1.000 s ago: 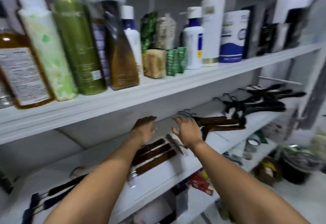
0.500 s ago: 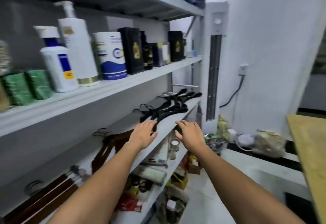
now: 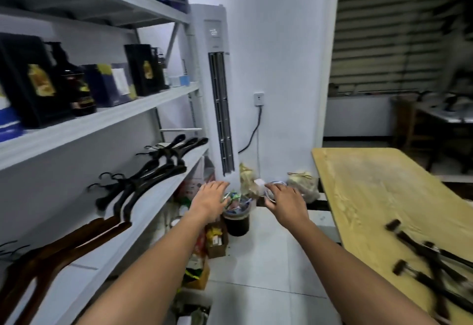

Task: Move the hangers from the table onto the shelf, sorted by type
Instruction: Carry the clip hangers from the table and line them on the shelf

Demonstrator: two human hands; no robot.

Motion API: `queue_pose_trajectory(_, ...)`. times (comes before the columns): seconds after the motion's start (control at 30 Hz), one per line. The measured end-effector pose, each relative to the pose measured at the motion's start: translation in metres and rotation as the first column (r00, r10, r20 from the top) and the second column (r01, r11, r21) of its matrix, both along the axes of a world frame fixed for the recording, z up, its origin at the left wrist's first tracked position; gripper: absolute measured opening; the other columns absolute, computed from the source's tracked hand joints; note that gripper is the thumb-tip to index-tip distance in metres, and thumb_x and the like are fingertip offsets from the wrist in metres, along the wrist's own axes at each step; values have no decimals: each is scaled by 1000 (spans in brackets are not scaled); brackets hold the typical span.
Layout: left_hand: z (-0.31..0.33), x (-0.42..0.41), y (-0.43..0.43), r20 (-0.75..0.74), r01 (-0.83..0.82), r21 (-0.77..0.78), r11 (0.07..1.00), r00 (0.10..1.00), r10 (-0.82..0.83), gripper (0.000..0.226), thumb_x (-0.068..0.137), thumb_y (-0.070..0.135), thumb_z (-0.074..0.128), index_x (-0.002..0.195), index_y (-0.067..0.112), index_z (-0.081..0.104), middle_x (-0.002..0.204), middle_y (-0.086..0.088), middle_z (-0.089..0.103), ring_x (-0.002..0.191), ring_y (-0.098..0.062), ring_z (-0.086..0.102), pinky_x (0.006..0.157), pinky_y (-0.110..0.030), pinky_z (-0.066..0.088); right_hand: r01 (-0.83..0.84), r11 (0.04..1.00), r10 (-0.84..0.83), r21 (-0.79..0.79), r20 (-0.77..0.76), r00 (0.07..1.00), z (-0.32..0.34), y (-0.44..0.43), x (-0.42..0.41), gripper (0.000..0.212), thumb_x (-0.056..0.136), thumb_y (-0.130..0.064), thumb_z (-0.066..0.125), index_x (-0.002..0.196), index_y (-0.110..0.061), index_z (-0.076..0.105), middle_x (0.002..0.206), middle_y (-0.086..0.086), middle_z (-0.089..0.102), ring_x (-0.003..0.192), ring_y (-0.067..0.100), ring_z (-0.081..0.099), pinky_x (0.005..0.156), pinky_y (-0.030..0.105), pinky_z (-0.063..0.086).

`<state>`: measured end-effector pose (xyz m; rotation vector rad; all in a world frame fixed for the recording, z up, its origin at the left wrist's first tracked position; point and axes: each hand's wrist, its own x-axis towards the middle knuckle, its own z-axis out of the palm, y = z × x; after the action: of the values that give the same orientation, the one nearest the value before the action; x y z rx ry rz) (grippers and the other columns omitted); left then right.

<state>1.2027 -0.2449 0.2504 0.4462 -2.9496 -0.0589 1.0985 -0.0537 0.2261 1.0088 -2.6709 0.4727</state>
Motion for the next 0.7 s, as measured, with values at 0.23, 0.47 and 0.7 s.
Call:
queue_pose_trajectory(0.23,-10,-97,42,-23,175,4,984,984,-175,53,97,36,41,145,19,29,149,-2,35,138,-20,30,114,-31,19,213,975,-214,70,6,977,-14,64,-57,46,95,-40,42,139,-26,42,133,1,55,121,23,49,100,33,32)
queue_pose_trajectory(0.47,-23,-198,72,-21,352,25,936,936,-351,52,96,34,42,145,18,31,148,0,37,137,-20,31,115,-31,20,380,912,-384,155,-2,923,-19,116,-113,46,99,-42,35,142,-27,36,138,-1,48,123,22,46,101,33,31)
queue_pose_trajectory(0.7,-32,-283,122,-18,520,61,852,854,-520,50,98,34,41,144,19,31,148,-1,38,138,-20,29,114,-30,18,544,815,-562,202,43,826,-32,172,-154,47,99,-43,34,143,-28,33,141,-1,46,126,22,44,104,35,31)
